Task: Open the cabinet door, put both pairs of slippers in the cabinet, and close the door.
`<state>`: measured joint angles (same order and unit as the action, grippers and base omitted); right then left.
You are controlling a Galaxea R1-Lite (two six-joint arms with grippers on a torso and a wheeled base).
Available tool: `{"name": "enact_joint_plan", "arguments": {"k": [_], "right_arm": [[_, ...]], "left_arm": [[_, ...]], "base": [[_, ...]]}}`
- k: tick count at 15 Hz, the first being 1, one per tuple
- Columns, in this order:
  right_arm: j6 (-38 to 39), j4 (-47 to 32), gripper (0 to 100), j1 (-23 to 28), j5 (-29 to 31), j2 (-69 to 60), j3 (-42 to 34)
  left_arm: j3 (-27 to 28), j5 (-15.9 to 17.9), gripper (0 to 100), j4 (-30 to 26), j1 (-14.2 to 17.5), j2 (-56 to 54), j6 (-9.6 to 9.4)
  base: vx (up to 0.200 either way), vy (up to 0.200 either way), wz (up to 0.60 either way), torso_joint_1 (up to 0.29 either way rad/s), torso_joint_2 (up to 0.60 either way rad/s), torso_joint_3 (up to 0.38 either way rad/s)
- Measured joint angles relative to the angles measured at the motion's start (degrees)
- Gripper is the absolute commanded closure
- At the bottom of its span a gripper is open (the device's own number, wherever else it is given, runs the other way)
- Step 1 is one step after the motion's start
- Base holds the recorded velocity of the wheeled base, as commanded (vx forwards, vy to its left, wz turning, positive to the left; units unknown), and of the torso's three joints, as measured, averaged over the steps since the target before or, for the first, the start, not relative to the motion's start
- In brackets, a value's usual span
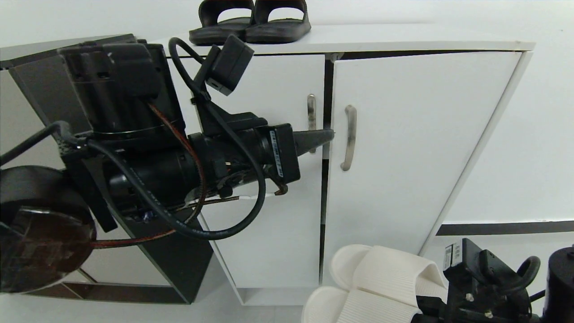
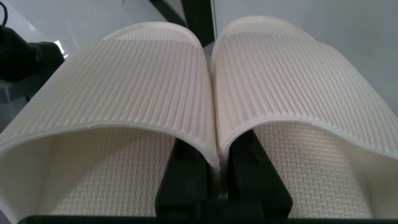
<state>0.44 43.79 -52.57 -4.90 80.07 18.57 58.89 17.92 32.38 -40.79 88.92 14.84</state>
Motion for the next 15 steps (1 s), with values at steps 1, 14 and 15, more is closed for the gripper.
{"name": "enact_joint_plan", "arguments": {"k": [1, 14, 15], "right_arm": [[-0.06, 0.05, 100, -0.07, 0.01, -0.06, 0.0], [0.0, -0.09, 100, -0.88, 0.09, -0.13, 0.01], [0.0, -0.09, 100, -0.93, 0.11, -0.11, 0.0]], "left_arm": [[0.11, 0.11, 100, -0.02, 0.99, -0.3, 0.05], [14.9, 0.35, 100, -6.02, 6.17, 9.03, 0.1], [15.82, 0.33, 100, -6.05, 6.06, 9.53, 0.07]], "base": [[0.0, 0.0, 0.0, 0.0, 0.0, 0.0], [0.0, 0.0, 0.0, 0.0, 0.0, 0.0], [0.0, 0.0, 0.0, 0.0, 0.0, 0.0]]}}
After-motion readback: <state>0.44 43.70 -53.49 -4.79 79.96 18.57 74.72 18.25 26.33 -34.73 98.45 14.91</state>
